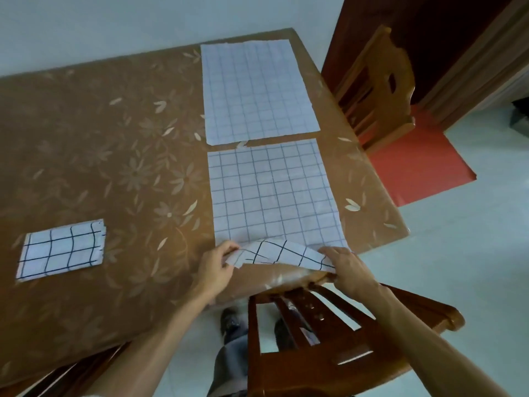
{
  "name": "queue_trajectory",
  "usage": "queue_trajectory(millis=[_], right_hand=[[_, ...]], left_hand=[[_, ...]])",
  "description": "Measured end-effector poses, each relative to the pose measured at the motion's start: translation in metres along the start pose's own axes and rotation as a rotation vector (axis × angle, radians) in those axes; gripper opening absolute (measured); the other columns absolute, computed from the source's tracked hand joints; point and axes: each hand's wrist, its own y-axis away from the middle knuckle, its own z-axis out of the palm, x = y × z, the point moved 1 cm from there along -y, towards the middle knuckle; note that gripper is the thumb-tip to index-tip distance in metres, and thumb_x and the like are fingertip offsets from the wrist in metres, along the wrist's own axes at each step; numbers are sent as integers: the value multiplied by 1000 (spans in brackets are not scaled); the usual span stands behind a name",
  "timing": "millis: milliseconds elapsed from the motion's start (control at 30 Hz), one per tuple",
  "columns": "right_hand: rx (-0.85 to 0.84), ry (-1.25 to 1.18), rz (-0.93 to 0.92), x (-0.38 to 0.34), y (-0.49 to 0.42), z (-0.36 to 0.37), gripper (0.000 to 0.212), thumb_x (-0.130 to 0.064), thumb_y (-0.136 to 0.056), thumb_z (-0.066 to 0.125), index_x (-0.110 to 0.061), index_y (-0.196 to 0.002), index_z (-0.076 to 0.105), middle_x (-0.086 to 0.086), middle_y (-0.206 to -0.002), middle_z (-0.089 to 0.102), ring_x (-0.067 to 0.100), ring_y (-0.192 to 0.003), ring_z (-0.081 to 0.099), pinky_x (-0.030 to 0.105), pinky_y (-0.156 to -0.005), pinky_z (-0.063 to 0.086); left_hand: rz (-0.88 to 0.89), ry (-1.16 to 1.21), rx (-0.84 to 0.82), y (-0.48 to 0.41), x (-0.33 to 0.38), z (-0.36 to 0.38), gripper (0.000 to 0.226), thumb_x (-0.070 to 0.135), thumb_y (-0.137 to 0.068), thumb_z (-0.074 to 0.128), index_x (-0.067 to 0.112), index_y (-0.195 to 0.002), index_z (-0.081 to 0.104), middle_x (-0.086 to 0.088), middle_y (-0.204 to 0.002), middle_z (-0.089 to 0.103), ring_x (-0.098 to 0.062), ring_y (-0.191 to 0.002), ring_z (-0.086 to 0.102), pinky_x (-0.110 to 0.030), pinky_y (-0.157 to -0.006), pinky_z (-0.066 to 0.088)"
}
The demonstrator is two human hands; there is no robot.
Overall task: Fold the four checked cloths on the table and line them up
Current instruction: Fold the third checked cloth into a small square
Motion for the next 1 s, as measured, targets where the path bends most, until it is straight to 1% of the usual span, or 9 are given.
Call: queue_trajectory(millis=[100, 267, 367, 467, 567, 667, 767, 867, 1000], right_hand=[[74, -50, -4, 34, -5, -9, 57, -35, -74, 80, -28, -125, 58, -8, -124, 63, 20, -116, 57, 35, -95, 43], [31, -234, -38, 50, -29, -34, 19, -29, -81, 69, -32, -100, 67, -9, -91, 67, 15, -83, 63, 26, -70, 50], [22, -297, -58, 51, -53, -50, 12, -21, -83, 71, -29, -91, 68, -7, -81, 69, 15, -75, 65, 15, -59, 44], [64, -521, -17, 50, -83, -70, 27, -25, -79, 79, -27, -103, 67, -5, -89, 70, 12, -78, 67, 12, -59, 46], [113, -648, -7, 44, -120, -88, 48, -37, -75, 83, -27, -116, 60, -14, -93, 71, 6, -82, 67, 23, -72, 54], [144, -715, -9, 32, -164, -100, 31, -23, -83, 78, -26, -98, 50, -19, -69, 53, 0, -64, 52, 19, -66, 45], [173, -728, -1, 18, -199, -105, 37, -25, -86, 74, -23, -115, 51, -12, -90, 57, 10, -82, 59, 33, -76, 49], [179, -707, 25, 11, -226, -104, 43, -25, -91, 68, -17, -128, 47, -7, -94, 59, 13, -86, 60, 31, -76, 47], [252, -663, 34, 3, -250, -107, 42, -30, -91, 65, -16, -129, 50, -3, -98, 64, 18, -89, 62, 33, -79, 49]], left_hand=[[-165, 128, 99, 0, 0, -3, 27, 1, -93, 60, 26, -100, 68, 15, -98, 71, -9, -97, 66, -23, -81, 50], [-302, 204, 177, 4, 10, 0, 9, 29, -97, 63, 23, -98, 69, 2, -84, 71, -14, -77, 62, -27, -66, 46], [-413, 259, 232, 2, 3, 0, 42, 54, -87, 68, 17, -107, 70, -3, -99, 75, -18, -93, 70, -43, -89, 55], [-484, 350, 316, -5, 1, -1, 68, 71, -72, 70, 20, -117, 67, 3, -110, 72, -16, -103, 67, -46, -93, 55], [-480, 381, 401, -26, 14, -3, 36, 44, -89, 71, 19, -116, 66, 13, -103, 69, -9, -99, 65, -27, -83, 53], [-444, 305, 476, -57, 21, -9, 17, 21, -96, 65, 17, -112, 64, 19, -92, 62, -6, -86, 61, -15, -67, 45], [-440, 219, 511, -87, 21, -16, 12, 30, -95, 65, 22, -105, 65, 9, -92, 68, -9, -85, 63, -27, -72, 49], [-521, 130, 512, -112, 10, -18, 28, 48, -93, 61, 24, -105, 67, 7, -94, 71, -20, -88, 66, -42, -83, 54], [-587, 67, 551, -139, 9, -19, 31, 51, -92, 61, 20, -94, 64, 6, -80, 65, -23, -81, 64, -38, -73, 51]])
